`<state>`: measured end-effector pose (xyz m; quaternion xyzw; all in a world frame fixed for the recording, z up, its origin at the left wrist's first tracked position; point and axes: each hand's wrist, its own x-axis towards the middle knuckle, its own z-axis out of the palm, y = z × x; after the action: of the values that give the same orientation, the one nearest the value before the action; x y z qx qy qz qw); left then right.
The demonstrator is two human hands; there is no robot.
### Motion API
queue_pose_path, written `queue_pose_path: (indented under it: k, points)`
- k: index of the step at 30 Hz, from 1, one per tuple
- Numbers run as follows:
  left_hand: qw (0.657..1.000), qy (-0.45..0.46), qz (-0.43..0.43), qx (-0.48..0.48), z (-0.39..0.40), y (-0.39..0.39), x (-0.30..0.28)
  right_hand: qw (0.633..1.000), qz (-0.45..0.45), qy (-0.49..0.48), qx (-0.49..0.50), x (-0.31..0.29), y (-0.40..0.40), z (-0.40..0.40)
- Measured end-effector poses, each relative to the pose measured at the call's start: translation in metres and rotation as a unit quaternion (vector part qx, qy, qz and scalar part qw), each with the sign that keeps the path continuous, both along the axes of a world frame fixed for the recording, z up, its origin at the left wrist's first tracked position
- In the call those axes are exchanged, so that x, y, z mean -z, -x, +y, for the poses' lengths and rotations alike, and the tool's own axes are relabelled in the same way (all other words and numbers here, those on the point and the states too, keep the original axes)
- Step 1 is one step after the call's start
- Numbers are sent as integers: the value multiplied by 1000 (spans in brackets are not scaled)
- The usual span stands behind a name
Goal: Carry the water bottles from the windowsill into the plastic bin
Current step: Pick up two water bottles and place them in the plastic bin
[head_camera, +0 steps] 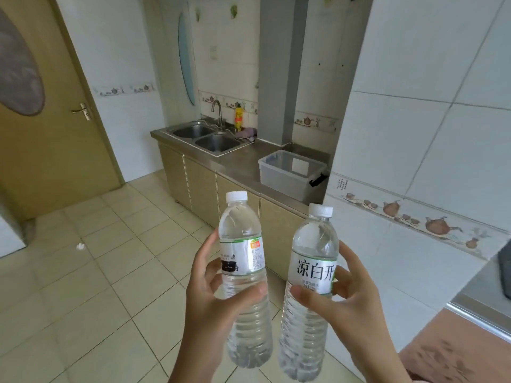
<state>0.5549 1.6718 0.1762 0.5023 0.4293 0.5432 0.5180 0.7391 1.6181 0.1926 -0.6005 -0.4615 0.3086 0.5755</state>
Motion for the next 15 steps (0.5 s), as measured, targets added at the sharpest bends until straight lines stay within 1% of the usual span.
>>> queue_pose_path:
  k: [3, 7, 11, 15]
  points:
    - [1000, -4, 6, -19, 65, -20, 6, 1000, 6, -12, -28, 10, -17, 77]
    - [999, -18, 31, -39, 154, -45, 6, 997, 27, -2, -66, 17, -41, 179]
    - [998, -18, 34, -57, 236, -62, 4, 997, 7, 3, -79, 14, -56, 270]
    - [997, 2, 24, -69, 313, -68, 8, 997, -11, 8, -75, 13, -67, 349]
